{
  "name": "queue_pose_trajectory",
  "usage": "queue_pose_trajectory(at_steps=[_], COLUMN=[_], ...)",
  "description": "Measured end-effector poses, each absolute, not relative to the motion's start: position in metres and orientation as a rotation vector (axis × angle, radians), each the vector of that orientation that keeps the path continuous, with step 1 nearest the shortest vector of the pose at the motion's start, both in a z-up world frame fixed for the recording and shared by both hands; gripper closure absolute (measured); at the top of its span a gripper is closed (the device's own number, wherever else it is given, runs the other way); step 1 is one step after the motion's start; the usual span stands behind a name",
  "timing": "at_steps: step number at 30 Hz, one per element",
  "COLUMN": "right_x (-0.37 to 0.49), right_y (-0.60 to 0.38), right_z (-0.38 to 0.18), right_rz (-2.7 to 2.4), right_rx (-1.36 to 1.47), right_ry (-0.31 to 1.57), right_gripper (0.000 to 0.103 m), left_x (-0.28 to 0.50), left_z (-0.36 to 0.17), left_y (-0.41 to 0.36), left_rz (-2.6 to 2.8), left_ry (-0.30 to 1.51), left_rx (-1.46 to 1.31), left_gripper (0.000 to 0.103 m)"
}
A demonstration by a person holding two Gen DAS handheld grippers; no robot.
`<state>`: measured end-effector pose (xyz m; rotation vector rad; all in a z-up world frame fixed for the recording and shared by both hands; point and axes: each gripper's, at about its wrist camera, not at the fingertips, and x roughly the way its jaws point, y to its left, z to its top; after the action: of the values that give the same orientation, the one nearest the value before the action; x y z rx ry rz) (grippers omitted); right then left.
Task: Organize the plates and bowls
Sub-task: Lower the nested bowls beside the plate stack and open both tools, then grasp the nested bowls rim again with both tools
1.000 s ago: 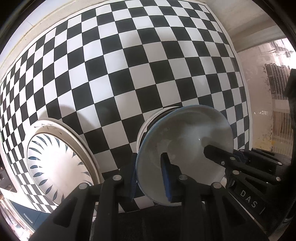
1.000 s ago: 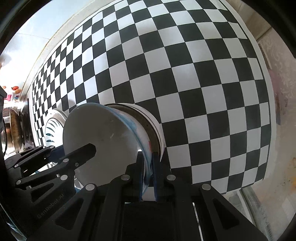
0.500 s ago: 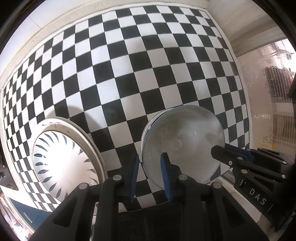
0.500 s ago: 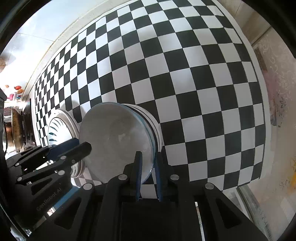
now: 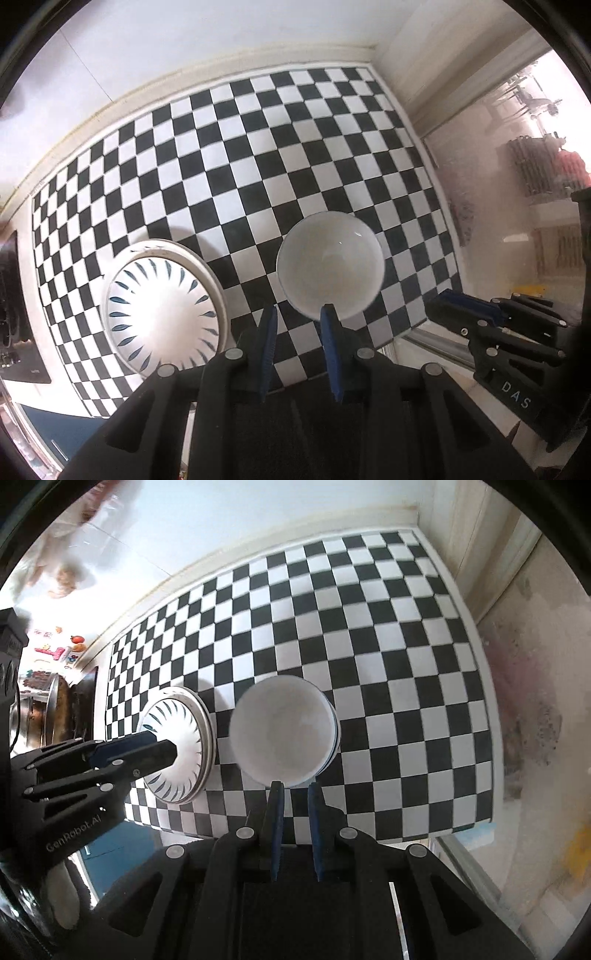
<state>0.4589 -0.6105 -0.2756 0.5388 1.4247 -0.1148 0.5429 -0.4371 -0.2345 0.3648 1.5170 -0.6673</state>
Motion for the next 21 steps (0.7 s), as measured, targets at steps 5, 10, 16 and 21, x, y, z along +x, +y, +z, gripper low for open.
queue_pose_trajectory(at_steps=[5,10,16,21], right_x=[0.446,0.436,0.430,0.430], right_y=[-0.602,-0.593,-0.586,-0.591], right_z=[-0.249,-0.235,-0.225,-0.226], right_rz=[-0.126,-0.116,-0.131,-0.150], right_rx=[0.509,0.498,0.469,0.475], right_ry=[1.389,1.378,1.363,1.356], right_gripper=[0.087,0.087,0.087,0.087], left_x=[0.530,0.517,0.508,0.509], left_z=[-0.212,-0.193,-0.182,-0.183], left_y=[-0.429,-0.423,-0.417,-0.415], left_rz=[-0.686,-0.697,-0.692,-0.680], left_ry=[1.485,1.444,1.400,1.399], left_rx=[0.366,0.372,0.380,0.361], left_gripper=[0.081,0.081,0.081,0.081])
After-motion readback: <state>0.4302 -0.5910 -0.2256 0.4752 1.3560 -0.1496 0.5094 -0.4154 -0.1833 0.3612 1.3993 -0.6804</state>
